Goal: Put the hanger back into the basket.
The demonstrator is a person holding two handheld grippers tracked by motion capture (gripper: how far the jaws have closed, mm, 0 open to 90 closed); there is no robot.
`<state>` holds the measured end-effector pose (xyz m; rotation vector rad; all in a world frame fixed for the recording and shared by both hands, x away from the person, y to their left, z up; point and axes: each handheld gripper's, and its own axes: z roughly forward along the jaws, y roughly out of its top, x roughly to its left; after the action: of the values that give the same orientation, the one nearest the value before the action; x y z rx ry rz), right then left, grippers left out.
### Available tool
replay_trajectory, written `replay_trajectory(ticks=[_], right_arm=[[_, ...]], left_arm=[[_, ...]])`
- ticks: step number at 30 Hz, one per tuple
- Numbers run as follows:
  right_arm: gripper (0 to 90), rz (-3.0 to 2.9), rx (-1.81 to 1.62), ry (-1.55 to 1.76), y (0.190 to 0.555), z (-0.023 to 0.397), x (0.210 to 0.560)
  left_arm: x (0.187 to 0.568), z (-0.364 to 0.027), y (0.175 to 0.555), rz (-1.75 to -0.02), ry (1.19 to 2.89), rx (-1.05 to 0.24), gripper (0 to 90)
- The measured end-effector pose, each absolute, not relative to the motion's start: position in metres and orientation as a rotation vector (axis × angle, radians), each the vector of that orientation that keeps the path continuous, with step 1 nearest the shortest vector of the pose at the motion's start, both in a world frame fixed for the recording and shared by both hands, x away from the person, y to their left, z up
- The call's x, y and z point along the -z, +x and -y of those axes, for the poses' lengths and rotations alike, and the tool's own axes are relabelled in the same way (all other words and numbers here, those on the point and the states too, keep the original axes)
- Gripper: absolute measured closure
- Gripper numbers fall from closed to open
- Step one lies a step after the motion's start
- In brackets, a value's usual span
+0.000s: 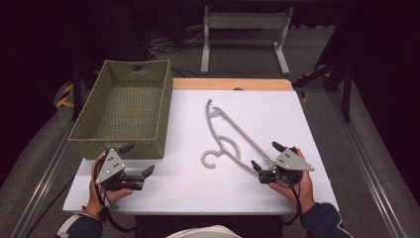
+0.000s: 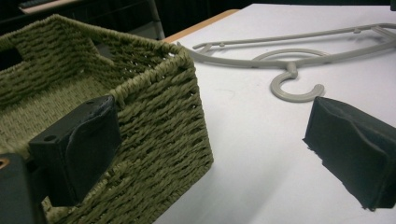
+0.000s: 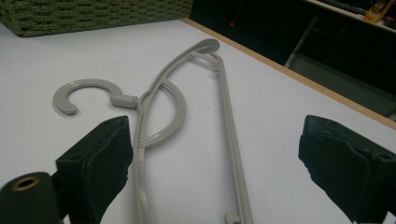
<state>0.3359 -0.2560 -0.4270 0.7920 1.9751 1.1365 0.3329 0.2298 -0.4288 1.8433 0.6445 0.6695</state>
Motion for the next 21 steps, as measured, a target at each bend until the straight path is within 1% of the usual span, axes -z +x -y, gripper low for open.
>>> replay_trajectory(ticks=[4,10,19,21], right_arm=[[13.0,-2.016,-1.133,0.792,0.3361,0.2553,0.4276],[14.0,-2.087,-1.143,0.783,0.3383,0.2521,0.4291],[14.2,-2.199,-1.158,0.762,0.3409,0.2485,0.4298],[16.6,-2.223,-1.152,0.753,0.3421,0.2483,0.4288]], left_arm=[[0.4297,-0.2294,0.3319,-0.634,1.852,-0.653,5.9],[0.4324,-0.2295,0.3333,-0.625,1.867,-0.619,6.3],[0.4339,-0.2275,0.3304,-0.632,1.855,-0.629,5.6],[0.4344,-0.2268,0.3307,-0.63,1.861,-0.625,5.6]])
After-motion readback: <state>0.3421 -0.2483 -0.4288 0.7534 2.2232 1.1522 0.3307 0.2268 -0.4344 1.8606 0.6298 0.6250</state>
